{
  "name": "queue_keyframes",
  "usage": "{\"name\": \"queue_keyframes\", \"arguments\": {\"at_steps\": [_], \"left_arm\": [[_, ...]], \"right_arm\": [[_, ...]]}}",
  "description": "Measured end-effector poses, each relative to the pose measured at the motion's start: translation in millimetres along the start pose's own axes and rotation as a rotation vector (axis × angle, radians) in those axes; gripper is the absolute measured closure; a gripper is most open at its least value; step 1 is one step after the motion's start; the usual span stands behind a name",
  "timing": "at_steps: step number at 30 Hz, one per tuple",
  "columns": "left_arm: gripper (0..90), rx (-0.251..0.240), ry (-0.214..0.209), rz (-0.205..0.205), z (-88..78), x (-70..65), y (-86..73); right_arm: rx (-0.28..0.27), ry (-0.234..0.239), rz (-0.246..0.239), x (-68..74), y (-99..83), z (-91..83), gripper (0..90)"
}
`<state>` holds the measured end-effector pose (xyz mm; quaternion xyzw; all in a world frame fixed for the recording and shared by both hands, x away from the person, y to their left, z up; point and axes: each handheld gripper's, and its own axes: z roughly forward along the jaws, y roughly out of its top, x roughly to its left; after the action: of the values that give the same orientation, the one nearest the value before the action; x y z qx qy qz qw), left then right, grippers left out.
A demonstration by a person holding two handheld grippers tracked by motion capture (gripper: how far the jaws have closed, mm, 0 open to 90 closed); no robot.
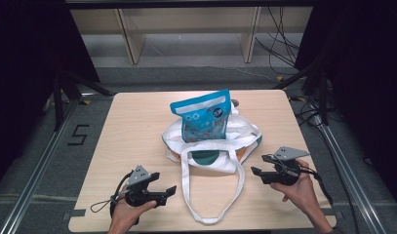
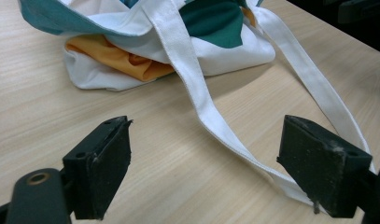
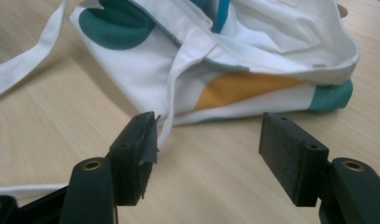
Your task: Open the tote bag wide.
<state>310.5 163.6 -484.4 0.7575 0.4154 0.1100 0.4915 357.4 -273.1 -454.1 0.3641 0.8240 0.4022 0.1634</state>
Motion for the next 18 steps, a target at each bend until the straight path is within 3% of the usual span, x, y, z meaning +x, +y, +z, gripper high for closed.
{"name": "queue_keyframes", "arguments": {"at_steps": [4,5,6,9,12,13,15,18], "left_arm": [[16.2,0.002,0.012,-0.005,-2.3,-1.4,-4.6],[16.2,-0.002,0.012,-0.017,-2.9,-2.7,-7.0],[16.2,-0.007,0.008,-0.023,-3.0,-3.6,-8.3],[16.2,0.005,0.012,-0.011,-4.3,-6.5,-11.7],[16.2,0.015,0.007,-0.01,-5.2,-9.5,-14.0],[16.2,0.007,0.005,-0.022,-5.0,-11.5,-14.6],[16.2,0.015,-0.005,-0.007,-5.2,-10.8,-15.3],[16.2,0.014,0.003,-0.021,-4.8,-10.6,-15.7]], "right_arm": [[0.006,-0.007,0.02,4.1,-11.5,-6.1,37.3],[0.029,0.009,0.041,7.1,-21.0,-9.4,37.1],[0.027,-0.001,0.007,5.2,-25.8,-10.1,37.1],[0.046,0.0,0.015,7.4,-38.3,-15.6,36.9],[0.052,-0.009,0.045,8.3,-46.8,-21.7,36.7],[0.055,-0.001,0.044,5.9,-48.7,-23.1,36.7],[0.041,-0.015,0.041,3.4,-52.4,-25.1,36.7],[0.063,0.001,0.049,1.7,-55.9,-25.1,36.6]]}}
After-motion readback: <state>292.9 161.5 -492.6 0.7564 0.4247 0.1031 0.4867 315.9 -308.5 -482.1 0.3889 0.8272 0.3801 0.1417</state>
